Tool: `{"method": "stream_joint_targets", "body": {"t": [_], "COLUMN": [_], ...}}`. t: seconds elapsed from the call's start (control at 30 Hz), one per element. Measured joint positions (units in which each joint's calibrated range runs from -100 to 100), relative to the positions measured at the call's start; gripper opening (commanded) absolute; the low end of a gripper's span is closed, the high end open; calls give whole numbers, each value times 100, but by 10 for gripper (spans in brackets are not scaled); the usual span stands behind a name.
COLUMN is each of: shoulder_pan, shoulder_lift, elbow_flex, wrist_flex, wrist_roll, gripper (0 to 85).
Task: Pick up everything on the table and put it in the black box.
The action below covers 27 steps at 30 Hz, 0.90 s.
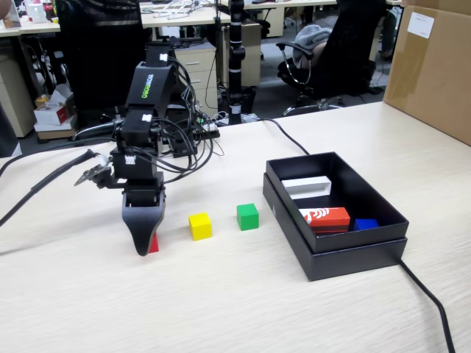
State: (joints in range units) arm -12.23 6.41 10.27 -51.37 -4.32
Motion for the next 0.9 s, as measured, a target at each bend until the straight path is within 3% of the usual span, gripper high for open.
{"method": "stream_joint_targets", "body": {"t": [0.17,0.2,0.23,0.3,0.57,0.67,0.9], "shoulder_pan": [-5,-5,-10,-10,-10,215,806], "shoulder_lift": [39,52,52,52,-337,-2239,-4117], "elbow_flex": [9,27,37,37,-18,-575,-1095], "wrist_flex": [0,0,0,0,-31,-364,-364], "wrist_roll": [-20,-20,-20,-20,-10,-10,122], "gripper": [234,195,102,23,9,11,11]}}
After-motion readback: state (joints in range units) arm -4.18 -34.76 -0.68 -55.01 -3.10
